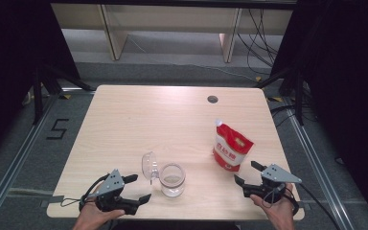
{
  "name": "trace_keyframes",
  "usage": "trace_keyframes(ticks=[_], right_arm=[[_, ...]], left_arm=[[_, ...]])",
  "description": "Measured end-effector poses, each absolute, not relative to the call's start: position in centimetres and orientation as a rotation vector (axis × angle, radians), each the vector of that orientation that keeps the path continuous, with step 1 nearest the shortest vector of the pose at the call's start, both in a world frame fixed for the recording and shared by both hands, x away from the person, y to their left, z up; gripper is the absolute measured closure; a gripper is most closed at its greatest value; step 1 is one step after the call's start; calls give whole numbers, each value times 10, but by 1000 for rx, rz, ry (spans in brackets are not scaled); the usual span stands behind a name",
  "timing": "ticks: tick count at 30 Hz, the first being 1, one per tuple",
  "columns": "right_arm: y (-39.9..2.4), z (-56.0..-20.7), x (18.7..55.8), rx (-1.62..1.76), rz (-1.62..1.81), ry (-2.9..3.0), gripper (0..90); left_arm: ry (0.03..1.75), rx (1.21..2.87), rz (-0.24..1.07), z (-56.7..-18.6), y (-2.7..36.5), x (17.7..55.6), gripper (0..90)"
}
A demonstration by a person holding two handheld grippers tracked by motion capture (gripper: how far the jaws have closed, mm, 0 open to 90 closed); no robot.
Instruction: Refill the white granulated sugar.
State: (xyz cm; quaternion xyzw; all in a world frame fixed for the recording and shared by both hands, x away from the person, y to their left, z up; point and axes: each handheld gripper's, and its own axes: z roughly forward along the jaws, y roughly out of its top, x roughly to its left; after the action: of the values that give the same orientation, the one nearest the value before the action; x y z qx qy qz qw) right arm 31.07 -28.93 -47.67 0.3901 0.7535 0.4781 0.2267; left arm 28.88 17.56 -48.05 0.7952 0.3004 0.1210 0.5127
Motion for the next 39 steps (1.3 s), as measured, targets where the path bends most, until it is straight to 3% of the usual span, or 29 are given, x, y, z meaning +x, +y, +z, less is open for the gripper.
trace_keyframes(ticks=[39], right_arm=[[-279, -491, 354, 977, 1371, 2030, 167]], left_arm=[[729, 1932, 298, -484, 176, 289, 172]])
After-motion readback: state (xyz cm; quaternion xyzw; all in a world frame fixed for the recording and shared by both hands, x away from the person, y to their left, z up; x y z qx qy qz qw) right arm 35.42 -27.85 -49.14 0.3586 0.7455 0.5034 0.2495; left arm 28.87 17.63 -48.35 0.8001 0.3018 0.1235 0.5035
